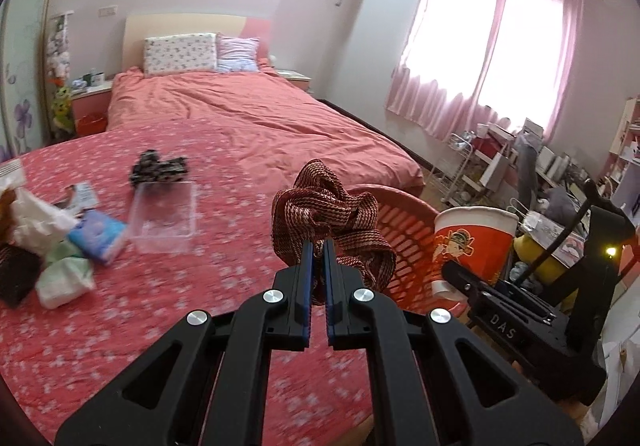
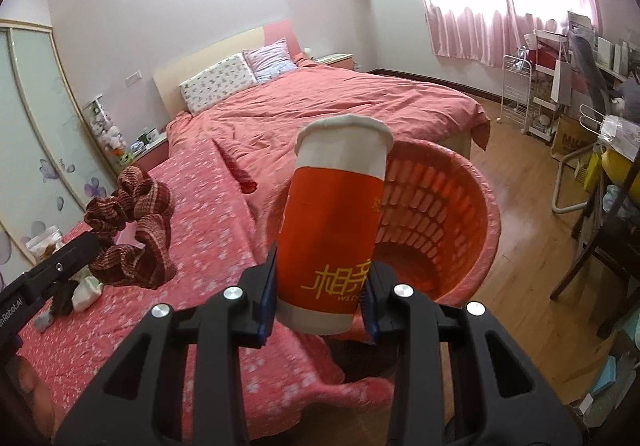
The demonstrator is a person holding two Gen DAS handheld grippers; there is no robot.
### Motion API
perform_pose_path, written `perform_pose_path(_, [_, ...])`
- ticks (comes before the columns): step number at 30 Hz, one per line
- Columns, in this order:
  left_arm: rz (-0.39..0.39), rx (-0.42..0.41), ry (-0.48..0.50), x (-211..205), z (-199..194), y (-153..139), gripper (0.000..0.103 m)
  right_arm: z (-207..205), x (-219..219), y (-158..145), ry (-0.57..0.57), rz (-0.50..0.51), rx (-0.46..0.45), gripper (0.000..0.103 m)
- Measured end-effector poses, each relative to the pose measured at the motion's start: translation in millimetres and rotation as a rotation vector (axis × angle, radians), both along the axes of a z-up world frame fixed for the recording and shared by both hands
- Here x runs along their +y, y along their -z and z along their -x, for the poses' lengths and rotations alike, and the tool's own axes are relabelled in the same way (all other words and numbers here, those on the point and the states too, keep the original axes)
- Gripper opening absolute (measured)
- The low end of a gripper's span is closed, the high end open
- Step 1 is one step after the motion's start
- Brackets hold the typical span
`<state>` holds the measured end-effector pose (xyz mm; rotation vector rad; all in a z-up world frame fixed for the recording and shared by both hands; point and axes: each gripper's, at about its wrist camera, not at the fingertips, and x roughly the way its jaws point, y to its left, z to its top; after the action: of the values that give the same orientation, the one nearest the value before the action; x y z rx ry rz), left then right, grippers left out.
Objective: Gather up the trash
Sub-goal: 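Carry the cup and scrunchie over the orange basket and open both tools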
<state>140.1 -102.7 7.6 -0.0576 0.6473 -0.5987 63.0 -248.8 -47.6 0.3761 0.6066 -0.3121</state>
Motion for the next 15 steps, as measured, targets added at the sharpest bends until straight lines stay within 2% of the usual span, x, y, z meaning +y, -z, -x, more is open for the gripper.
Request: perform_pose_path(15, [-0.035,0.041,0.105,-70.8,-18.6,21.1,0.005,-29.4,-51.5,23.2,0.038,-0.041,0.010,0.035])
